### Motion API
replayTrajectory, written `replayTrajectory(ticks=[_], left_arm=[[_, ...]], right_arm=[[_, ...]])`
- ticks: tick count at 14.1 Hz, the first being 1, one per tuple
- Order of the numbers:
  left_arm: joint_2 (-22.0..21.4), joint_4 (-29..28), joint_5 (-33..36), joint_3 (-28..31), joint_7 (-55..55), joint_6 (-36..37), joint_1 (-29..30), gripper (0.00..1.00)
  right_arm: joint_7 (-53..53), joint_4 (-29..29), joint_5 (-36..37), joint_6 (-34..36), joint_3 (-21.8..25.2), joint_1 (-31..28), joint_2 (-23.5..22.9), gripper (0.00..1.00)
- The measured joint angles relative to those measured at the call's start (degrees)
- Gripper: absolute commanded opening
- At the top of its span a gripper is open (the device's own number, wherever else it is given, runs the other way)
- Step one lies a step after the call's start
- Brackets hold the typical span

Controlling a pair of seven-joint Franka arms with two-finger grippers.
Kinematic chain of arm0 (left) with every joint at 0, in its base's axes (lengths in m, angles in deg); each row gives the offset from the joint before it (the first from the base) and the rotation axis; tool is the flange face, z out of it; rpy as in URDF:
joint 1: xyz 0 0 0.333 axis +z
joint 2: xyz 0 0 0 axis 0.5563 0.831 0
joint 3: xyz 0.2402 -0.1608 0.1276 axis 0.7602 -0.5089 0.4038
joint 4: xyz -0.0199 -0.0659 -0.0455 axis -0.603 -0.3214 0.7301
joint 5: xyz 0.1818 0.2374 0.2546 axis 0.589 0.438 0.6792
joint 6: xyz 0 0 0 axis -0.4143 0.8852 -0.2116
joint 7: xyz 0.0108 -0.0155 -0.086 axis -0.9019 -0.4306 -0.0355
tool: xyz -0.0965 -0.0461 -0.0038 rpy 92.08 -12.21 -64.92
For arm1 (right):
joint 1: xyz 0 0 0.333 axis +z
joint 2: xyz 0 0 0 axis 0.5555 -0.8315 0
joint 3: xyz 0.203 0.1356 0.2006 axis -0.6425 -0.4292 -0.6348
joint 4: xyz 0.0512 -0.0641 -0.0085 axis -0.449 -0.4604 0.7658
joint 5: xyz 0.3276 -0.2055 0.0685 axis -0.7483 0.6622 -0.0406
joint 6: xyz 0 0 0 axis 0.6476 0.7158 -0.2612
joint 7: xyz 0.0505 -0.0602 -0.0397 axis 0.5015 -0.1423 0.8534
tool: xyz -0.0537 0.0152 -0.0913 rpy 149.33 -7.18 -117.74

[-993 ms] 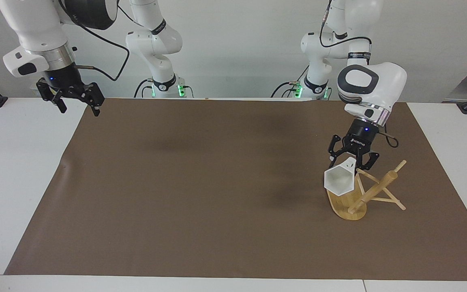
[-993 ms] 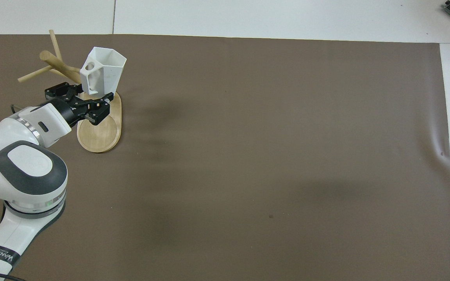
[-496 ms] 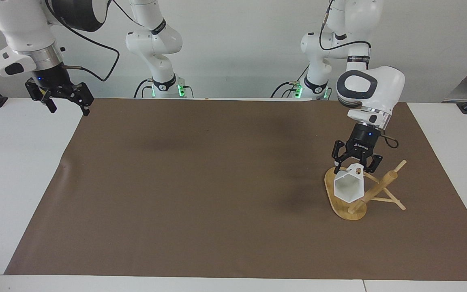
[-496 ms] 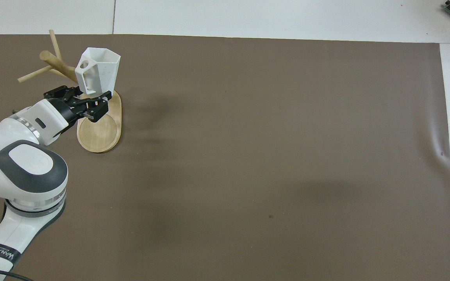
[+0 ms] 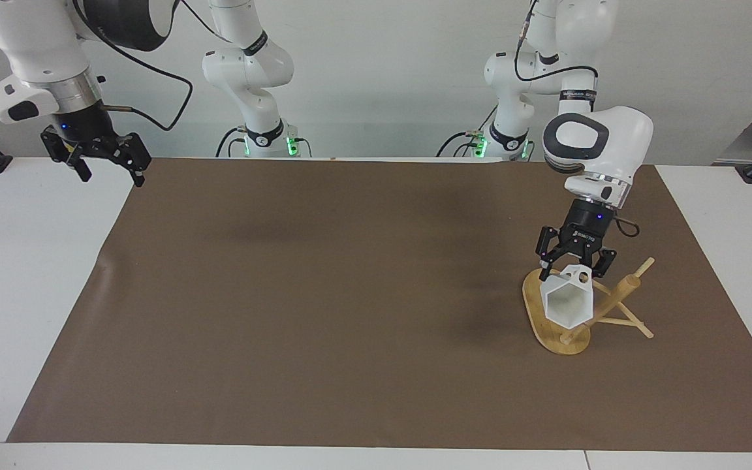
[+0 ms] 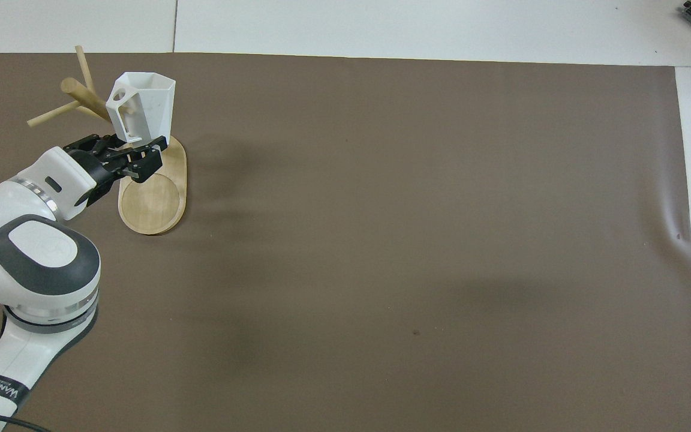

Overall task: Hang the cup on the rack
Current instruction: 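Lower the cup handle onto the rack peg with the left gripper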

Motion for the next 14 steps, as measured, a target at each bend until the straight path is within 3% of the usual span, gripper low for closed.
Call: replayTrajectory(ticks=[13,14], left_arm=[[0.11,0.10,-0.05,-0.62,-14.89,0.02,0.63,0.00],[0.12,0.09,-0.05,-0.65,-15.22,0.03,0.54,0.20]], right_arm=[[0.00,-0.15,0.00,0.01,-0.03,0.57,0.04,1.00],[0.00,-0.15,0.00,0.01,-0.03,0.57,0.05,1.00]])
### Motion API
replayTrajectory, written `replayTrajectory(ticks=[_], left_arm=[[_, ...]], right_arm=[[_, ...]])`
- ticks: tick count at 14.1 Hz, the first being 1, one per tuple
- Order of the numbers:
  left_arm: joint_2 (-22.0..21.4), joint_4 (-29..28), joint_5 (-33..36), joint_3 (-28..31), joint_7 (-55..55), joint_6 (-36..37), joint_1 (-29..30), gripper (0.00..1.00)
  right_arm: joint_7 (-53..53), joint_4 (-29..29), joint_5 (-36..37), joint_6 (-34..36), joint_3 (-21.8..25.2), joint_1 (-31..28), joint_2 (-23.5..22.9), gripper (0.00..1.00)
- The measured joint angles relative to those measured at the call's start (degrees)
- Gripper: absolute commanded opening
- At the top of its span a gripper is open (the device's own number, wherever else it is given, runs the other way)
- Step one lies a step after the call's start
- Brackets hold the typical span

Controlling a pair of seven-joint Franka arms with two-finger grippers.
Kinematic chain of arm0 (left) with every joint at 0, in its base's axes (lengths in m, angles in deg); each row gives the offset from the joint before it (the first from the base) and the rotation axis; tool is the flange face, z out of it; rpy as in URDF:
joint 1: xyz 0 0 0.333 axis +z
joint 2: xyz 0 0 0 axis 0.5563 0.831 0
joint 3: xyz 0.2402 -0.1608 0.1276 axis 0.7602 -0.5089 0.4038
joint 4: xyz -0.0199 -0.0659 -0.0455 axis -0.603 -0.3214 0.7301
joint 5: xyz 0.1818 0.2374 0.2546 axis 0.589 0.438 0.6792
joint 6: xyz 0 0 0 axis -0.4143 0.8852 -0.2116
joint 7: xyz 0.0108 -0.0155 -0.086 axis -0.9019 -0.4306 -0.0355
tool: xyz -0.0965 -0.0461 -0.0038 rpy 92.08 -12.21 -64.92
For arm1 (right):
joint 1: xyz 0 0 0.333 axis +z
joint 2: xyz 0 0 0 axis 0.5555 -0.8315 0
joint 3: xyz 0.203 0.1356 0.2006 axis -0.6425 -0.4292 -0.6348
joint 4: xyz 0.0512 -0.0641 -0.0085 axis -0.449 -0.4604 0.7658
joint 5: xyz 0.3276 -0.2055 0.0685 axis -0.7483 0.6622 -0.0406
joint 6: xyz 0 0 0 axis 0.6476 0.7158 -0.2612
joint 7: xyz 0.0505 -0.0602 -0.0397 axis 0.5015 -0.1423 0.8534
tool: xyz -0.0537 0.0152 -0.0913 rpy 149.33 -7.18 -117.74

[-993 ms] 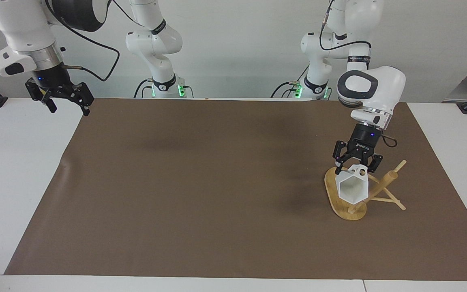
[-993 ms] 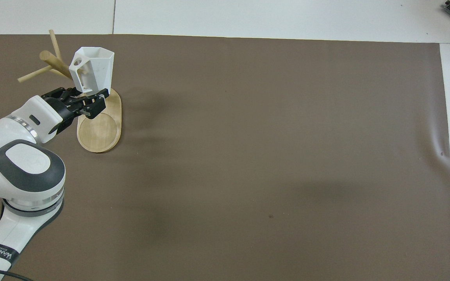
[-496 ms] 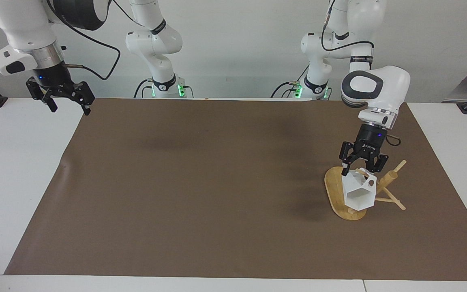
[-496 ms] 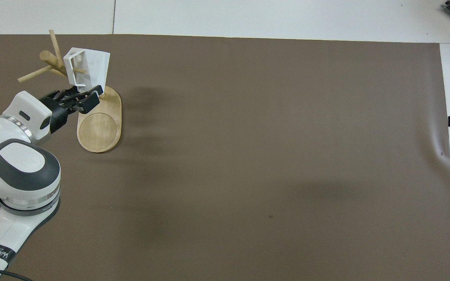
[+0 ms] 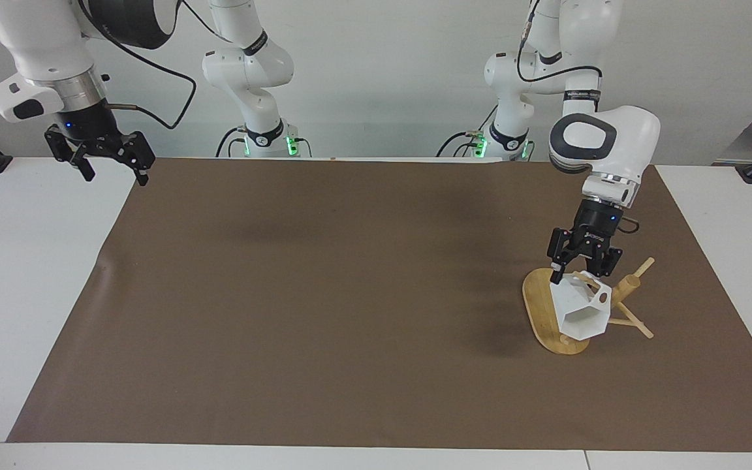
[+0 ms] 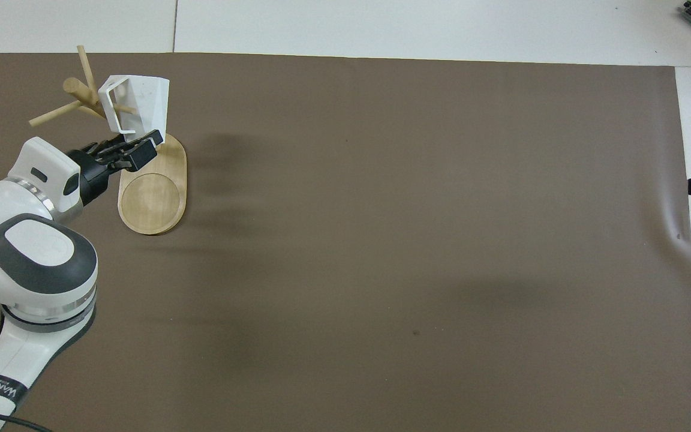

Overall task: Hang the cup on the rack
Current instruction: 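Lower the cup handle onto the rack peg with the left gripper, then open the left gripper and pull it back from the cup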

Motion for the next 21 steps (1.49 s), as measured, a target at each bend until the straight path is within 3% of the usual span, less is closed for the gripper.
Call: replayTrajectory(ticks=[1,2,3,8,11,14,21], left_arm=[[0.01,0.00,0.00,0.00,-0.12,0.01,-0.08,0.47],[0.02,0.00,0.00,0.00,-0.16,0.01,-0.13,0.85],[0.03,0.00,0.00,0.00,-0.16,0.01,-0.15,1.00],[0.04,0.00,0.17,0.18,-0.17,0.72,0.05,1.00],[0.02,0.24,3.42,0.41,-0.16,5.42,2.31,1.00],[-0.35,0.97,10.45,0.77,-0.15,13.14,7.01,1.00],[-3.72,3.92,37.04,1.20,-5.68,30.04,14.14,1.00]], right_arm=[[0.00,0.00,0.00,0.00,0.00,0.00,0.01,1.00],[0.00,0.00,0.00,0.00,0.00,0.00,0.01,1.00],[0.00,0.00,0.00,0.00,0.00,0.00,0.01,1.00],[0.00,-0.01,0.00,0.00,0.00,0.00,0.02,1.00],[0.00,-0.02,0.00,0.00,0.00,0.00,0.03,1.00],[0.00,-0.03,0.00,0.00,0.00,0.00,0.04,1.00],[0.00,-0.04,0.00,0.00,0.00,0.00,0.04,1.00]])
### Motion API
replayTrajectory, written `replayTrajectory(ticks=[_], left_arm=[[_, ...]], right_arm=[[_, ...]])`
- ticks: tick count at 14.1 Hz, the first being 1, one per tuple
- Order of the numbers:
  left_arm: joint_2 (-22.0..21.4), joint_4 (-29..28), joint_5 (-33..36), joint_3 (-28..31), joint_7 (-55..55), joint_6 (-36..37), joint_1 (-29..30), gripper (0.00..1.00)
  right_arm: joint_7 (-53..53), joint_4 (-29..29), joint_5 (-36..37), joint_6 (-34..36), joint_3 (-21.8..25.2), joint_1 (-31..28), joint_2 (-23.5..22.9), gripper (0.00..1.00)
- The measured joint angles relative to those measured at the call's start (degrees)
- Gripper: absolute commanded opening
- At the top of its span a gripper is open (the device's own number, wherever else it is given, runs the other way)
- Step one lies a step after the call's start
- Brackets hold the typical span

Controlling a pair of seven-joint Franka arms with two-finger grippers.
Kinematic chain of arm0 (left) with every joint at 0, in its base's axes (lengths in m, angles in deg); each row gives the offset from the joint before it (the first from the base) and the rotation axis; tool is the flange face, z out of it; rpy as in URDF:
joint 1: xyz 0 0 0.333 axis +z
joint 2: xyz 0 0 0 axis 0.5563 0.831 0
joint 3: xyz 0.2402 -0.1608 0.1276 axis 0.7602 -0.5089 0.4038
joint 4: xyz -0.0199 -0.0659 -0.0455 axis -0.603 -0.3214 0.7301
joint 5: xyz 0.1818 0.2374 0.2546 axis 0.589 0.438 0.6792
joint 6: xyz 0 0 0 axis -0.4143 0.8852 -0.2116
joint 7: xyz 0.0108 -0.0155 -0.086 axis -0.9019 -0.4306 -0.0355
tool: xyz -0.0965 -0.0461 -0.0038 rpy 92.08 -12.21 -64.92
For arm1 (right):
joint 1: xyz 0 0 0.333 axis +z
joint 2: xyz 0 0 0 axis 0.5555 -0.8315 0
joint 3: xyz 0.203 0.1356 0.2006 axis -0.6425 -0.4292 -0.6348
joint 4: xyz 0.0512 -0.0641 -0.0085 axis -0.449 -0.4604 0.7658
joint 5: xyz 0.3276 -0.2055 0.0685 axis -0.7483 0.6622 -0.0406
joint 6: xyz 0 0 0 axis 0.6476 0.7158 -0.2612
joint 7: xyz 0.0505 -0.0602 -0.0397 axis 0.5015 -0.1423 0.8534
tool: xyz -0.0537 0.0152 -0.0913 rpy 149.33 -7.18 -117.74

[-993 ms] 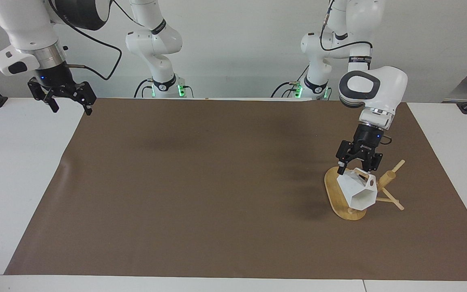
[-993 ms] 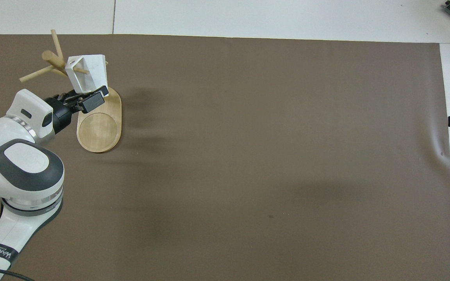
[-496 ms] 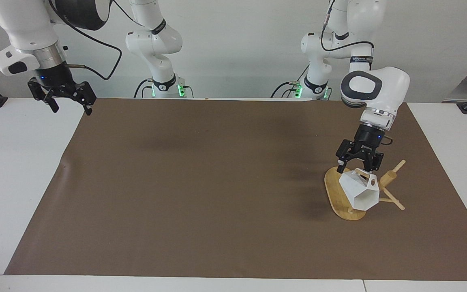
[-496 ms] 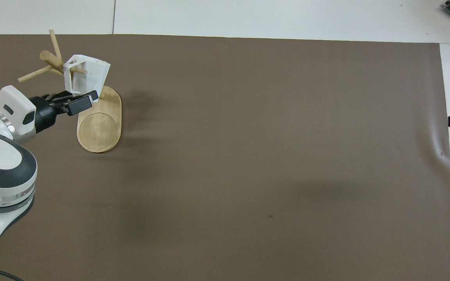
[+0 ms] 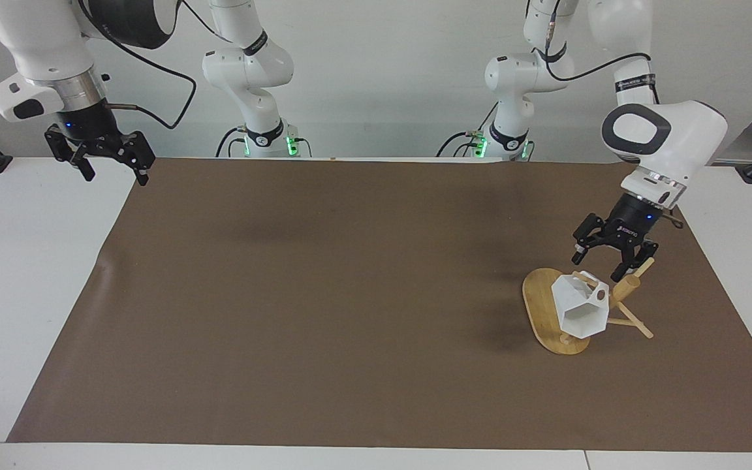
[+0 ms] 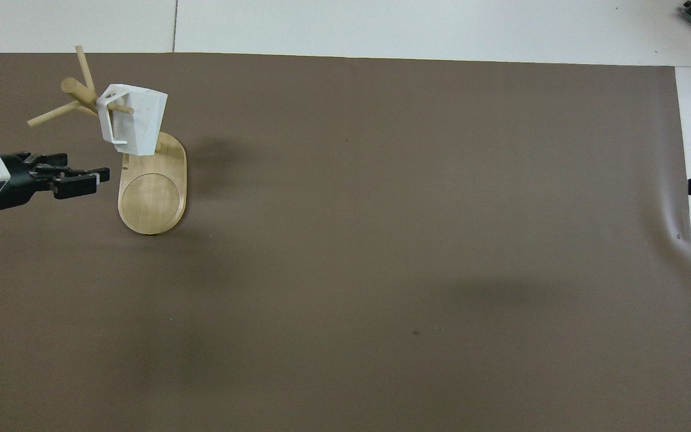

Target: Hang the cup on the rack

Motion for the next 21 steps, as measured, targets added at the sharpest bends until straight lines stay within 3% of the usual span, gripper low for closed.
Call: replayTrajectory(ticks=[4,7,9,14,21], left_arm=[[-1.19,10.20,16.16,-0.35,-15.63,17.34,0.43,1.00],[-2.20,17.94,22.82,-1.85,-26.43,30.27,-0.73,1.00],[-2.93,19.54,25.81,-2.13,-30.08,34.47,-2.66,1.00],[-3.45,25.07,30.73,-2.82,-37.48,44.40,-7.24,1.00],[-0.30,34.30,30.94,-1.84,-37.95,52.32,-6.95,1.00]], right_arm=[[0.00,0.00,0.00,0.00,0.00,0.00,0.00,1.00],[0.00,-0.01,0.00,0.00,0.00,0.00,0.00,1.00],[0.00,-0.01,0.00,0.00,0.00,0.00,0.00,1.00],[0.00,-0.02,0.00,0.00,0.00,0.00,0.01,1.00],[0.00,-0.04,0.00,0.00,0.00,0.00,0.01,1.00]])
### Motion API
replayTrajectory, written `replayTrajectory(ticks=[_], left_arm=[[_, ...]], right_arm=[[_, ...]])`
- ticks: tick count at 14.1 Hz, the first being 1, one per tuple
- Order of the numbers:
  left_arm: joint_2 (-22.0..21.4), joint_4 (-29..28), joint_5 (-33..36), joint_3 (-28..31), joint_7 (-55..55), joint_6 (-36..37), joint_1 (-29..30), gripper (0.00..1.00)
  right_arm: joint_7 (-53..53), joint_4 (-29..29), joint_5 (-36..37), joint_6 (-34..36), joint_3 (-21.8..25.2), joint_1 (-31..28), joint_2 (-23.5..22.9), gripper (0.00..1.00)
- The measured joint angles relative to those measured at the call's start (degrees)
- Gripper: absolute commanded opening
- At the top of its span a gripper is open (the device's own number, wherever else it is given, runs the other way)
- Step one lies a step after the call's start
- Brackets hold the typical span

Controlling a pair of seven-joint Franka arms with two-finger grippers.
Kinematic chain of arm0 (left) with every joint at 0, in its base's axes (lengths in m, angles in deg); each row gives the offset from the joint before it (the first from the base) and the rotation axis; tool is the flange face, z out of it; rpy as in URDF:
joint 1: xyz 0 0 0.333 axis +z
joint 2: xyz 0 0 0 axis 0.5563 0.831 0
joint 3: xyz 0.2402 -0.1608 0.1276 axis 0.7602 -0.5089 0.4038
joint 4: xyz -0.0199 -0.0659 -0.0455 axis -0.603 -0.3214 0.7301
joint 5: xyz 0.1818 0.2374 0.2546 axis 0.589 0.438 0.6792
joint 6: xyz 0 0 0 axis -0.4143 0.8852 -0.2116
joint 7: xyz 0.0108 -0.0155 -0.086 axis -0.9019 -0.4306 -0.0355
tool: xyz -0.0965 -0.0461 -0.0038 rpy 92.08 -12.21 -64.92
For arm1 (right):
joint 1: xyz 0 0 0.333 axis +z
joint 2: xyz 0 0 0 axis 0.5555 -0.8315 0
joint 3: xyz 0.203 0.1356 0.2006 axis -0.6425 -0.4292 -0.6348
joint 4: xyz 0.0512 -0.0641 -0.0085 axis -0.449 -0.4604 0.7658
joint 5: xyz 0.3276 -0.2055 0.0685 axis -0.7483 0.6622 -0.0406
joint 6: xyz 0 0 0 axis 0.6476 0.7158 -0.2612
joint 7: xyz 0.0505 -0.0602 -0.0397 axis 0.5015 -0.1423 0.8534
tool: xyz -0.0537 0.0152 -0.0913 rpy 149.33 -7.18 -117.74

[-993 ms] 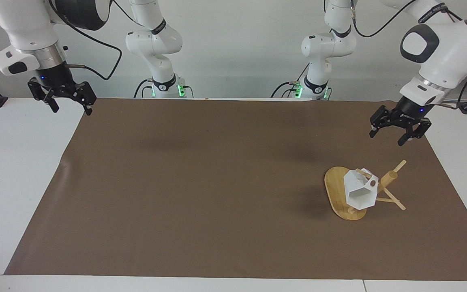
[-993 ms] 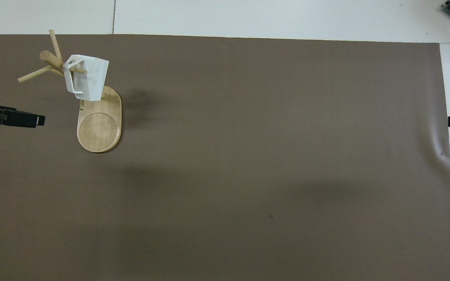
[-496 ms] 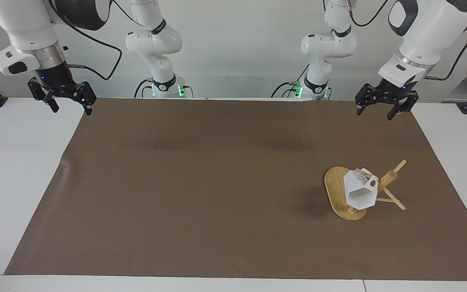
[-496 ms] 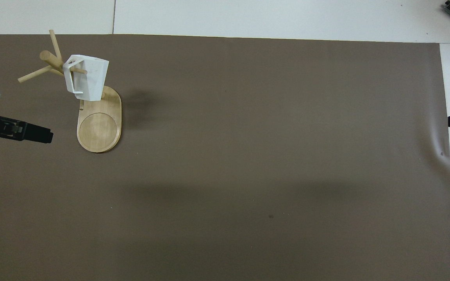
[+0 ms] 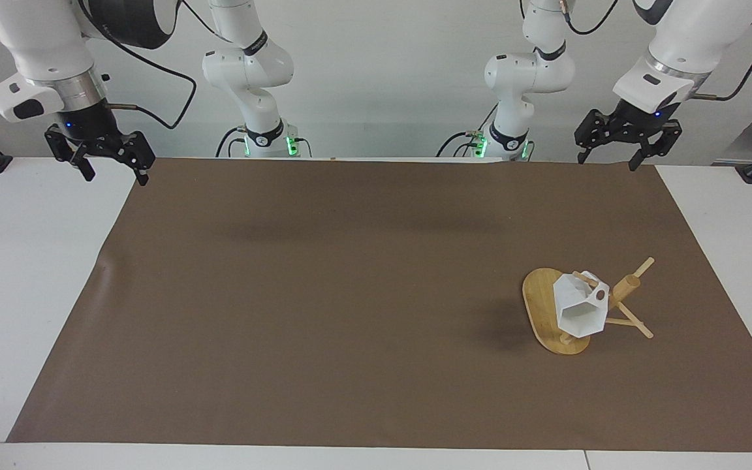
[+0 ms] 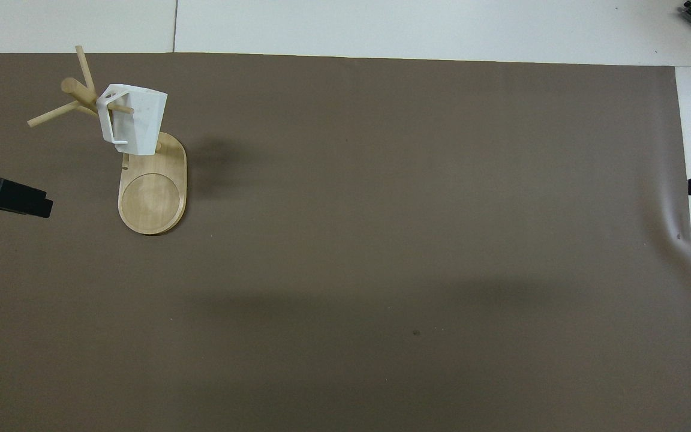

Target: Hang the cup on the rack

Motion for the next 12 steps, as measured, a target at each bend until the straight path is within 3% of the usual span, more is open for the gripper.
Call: replayTrajectory(ticks=[12], left_arm=[[0.20,-0.12,0.09,-0.01,-0.59,0.70,0.00,1.00]], right_arm=[[0.00,-0.02,0.00,0.00,0.00,0.00,0.01,1.00]])
